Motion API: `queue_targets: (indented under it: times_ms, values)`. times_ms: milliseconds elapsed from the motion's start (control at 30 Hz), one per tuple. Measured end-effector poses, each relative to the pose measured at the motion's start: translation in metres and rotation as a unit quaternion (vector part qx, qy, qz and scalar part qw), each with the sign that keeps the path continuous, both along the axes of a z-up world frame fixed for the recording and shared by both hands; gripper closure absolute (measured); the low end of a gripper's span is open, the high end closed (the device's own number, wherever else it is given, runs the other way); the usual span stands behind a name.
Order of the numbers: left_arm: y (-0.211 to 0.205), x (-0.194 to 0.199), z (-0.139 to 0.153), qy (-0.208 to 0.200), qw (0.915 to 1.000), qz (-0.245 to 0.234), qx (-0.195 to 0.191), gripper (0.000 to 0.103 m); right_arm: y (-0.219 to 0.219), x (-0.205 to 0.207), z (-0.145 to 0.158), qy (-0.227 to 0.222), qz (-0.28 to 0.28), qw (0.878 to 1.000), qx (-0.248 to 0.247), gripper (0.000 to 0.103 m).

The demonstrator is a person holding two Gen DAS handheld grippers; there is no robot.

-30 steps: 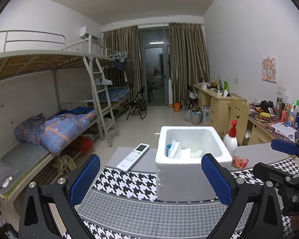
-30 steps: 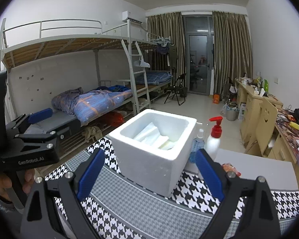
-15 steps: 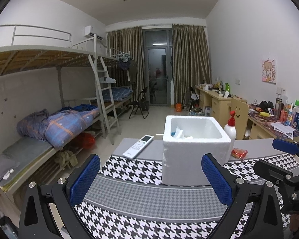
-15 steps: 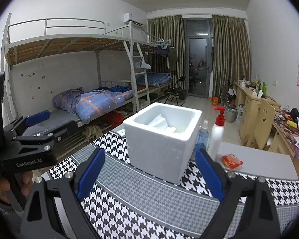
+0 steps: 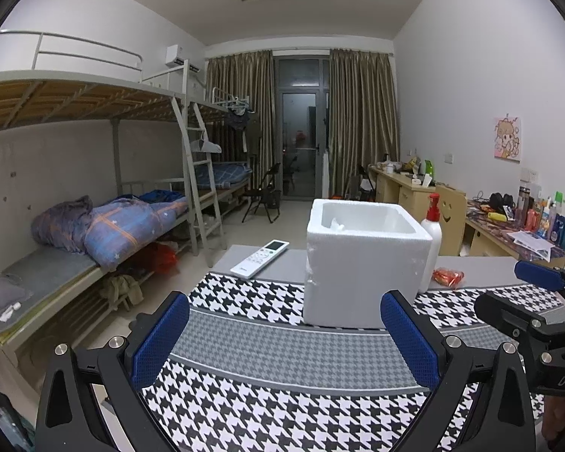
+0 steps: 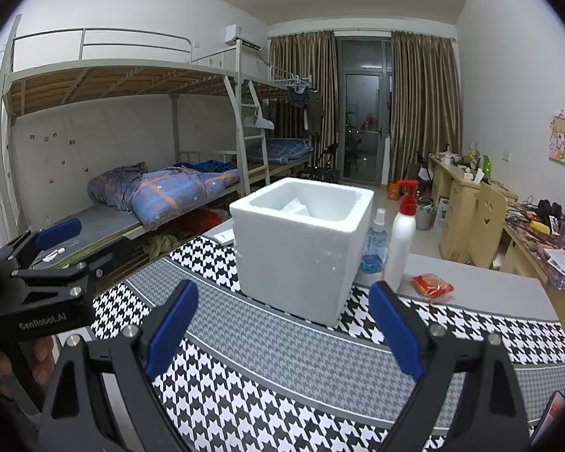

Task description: Organize soft objects

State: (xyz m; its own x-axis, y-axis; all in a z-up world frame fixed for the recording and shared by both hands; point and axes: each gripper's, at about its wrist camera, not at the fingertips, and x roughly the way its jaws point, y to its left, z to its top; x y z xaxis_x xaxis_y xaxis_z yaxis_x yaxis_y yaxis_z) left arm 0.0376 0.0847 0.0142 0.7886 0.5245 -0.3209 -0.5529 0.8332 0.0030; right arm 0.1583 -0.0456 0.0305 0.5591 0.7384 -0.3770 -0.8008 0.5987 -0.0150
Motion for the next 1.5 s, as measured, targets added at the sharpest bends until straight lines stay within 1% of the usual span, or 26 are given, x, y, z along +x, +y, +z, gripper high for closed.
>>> queue_targets:
  times_ms: [100,267,433,600,767,933,1233,1367,1500]
  values:
    - [-0.004,-0.003,-0.003,-0.003,1.0,0.001,-0.001,0.001,-0.003,-0.005,-0.005,-0.007,-0.009,1.0,0.002,0.009]
    - [-0.008,-0.004,-0.007,-0.001,1.0,-0.007,-0.006,0.001,-0.006,-0.009,-0.012,-0.005,-0.018,1.0,0.001,0.009]
    - [-0.016,-0.004,-0.011,-0.002,0.9999,-0.011,0.003,0.001,-0.009,-0.008,-0.02,0.006,-0.017,1.0,0.004,0.009]
    - [-0.018,-0.008,-0.015,-0.003,1.0,-0.007,0.003,0.001,-0.011,-0.008,-0.028,0.015,-0.008,1.0,0.009,0.009]
    - [-0.021,-0.009,-0.021,-0.001,0.9999,-0.01,0.001,0.001,-0.014,-0.007,-0.037,0.022,-0.018,1.0,0.011,0.009]
    - [-0.021,-0.009,-0.028,0.002,0.9999,-0.009,-0.007,0.001,-0.019,-0.009,-0.04,0.014,-0.027,0.999,0.012,0.009]
    - [-0.022,-0.012,-0.035,-0.002,0.9999,-0.001,-0.017,0.001,-0.02,-0.009,-0.046,0.013,-0.029,0.999,0.007,0.009]
    - [-0.024,-0.013,-0.036,-0.002,0.9999,0.002,-0.013,0.001,-0.02,-0.01,-0.046,0.011,-0.031,0.999,0.007,0.009]
    - [-0.026,-0.011,-0.037,0.002,0.9999,-0.006,-0.013,0.001,-0.021,-0.009,-0.048,0.013,-0.032,0.999,0.006,0.009]
